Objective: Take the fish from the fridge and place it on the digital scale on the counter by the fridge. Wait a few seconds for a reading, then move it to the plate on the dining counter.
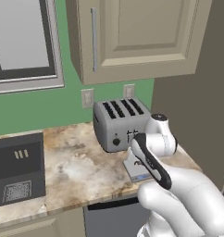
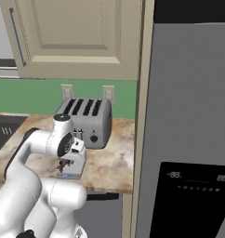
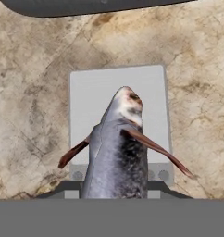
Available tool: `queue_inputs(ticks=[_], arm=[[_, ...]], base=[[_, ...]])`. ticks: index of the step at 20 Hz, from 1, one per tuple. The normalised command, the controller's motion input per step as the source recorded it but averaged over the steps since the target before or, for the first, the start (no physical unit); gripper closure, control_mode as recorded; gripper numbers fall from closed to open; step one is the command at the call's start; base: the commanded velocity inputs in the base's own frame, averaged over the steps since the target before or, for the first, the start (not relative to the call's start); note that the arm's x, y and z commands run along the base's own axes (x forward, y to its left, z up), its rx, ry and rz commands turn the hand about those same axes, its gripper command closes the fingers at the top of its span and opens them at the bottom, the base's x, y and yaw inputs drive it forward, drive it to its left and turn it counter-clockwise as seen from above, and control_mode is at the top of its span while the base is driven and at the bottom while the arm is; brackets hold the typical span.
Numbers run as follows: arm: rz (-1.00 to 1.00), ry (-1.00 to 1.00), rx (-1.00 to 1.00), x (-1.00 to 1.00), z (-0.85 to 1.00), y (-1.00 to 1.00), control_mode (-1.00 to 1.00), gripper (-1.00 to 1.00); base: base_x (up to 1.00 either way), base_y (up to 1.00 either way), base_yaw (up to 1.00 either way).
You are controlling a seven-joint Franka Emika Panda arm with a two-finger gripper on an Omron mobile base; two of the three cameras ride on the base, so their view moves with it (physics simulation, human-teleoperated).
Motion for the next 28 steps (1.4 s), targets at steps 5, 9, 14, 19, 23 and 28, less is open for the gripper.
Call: queue_inputs(ticks=[5,9,14,19,23,28], arm=[[0.00,0.07,0.00,0.10,-0.22,0.00,-1.00,1.00],[0.00,0.08,0.00,0.02,-0.21,0.00,-1.00,1.00],[0.00,0.07,0.00,0.00,-0.09,0.00,-1.00,1.00],[0.00,0.08,0.00,0.00,-0.01,0.00,-1.00,1.00],[0.00,0.01,0.00,0.10,-0.15,0.00,-1.00,1.00],[0.00,0.00,0.00,0.18,-0.18,0.00,-1.00,1.00]], base=[[0.00,0.00,0.00],[0.00,0.00,0.00],[0.00,0.00,0.00],[0.00,0.00,0.00],[0.00,0.00,0.00],[0.00,0.00,0.00]])
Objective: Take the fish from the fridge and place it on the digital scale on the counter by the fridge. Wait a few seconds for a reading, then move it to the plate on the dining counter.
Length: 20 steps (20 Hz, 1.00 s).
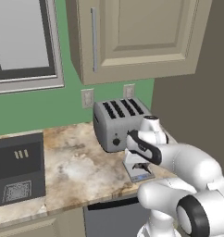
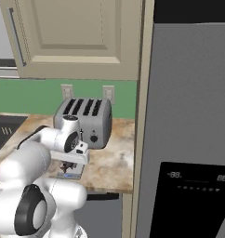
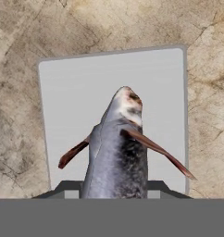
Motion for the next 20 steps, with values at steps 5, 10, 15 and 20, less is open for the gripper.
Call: queue_inputs(ticks=[5,10,15,20], arm=[[0.00,0.00,0.00,0.01,-0.01,0.00,-1.00,1.00],[0.00,-0.01,0.00,0.14,-0.01,0.00,-1.00,1.00],[0.00,0.00,0.00,0.01,-0.01,0.00,-1.00,1.00],[0.00,0.00,0.00,0.00,0.00,0.00,-1.00,-1.00]], base=[[0.00,0.00,0.00],[0.00,0.00,0.00],[0.00,0.00,0.00],[0.00,0.00,0.00]])
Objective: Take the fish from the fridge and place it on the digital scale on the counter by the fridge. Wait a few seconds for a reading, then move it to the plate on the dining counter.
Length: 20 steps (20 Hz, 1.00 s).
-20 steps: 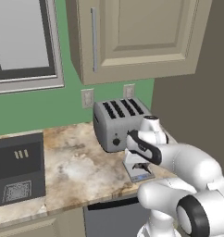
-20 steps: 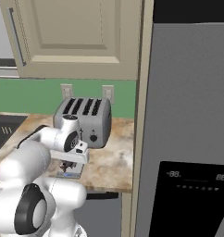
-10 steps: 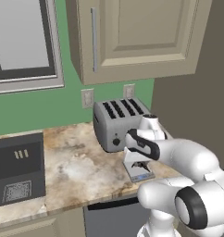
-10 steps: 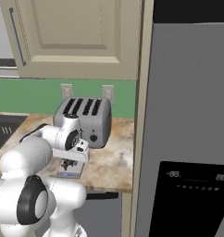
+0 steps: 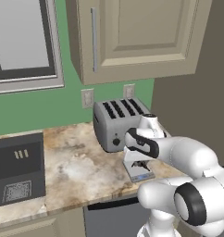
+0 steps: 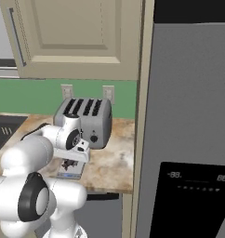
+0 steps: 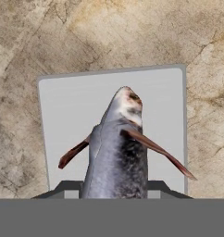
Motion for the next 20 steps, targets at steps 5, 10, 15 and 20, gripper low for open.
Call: queue_inputs(ticks=[5,10,15,20], arm=[[0.00,0.00,0.00,0.00,0.00,0.00,-1.00,-1.00],[0.00,0.00,0.00,0.00,0.00,0.00,-1.00,-1.00],[0.00,0.00,0.00,-0.10,0.05,0.00,-1.00,-1.00],[0.00,-0.06,0.00,-0.30,0.42,0.00,-1.00,-1.00]], base=[[0.00,0.00,0.00],[0.00,0.00,0.00],[0.00,0.00,0.00],[0.00,0.00,0.00]])
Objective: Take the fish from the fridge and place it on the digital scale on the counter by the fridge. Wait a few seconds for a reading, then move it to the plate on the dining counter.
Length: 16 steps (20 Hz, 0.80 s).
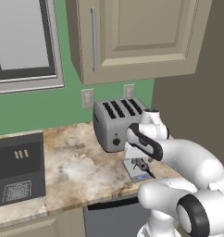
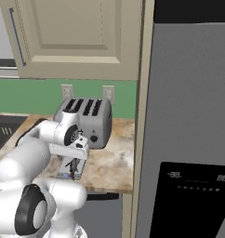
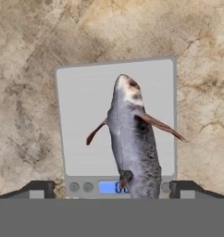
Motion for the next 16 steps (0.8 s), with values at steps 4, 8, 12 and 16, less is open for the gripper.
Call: queue_inputs(ticks=[4,8,12,16], arm=[[0.00,-0.04,0.00,-0.38,0.53,0.00,-1.00,-1.00],[0.00,-0.01,0.00,-0.80,0.55,0.00,-1.00,-1.00],[0.00,0.00,0.00,-0.86,0.71,0.00,-1.00,-1.00],[0.00,-0.01,0.00,-0.59,0.94,0.00,-1.00,-1.00]], base=[[0.00,0.00,0.00],[0.00,0.00,0.00],[0.00,0.00,0.00],[0.00,0.00,0.00]])
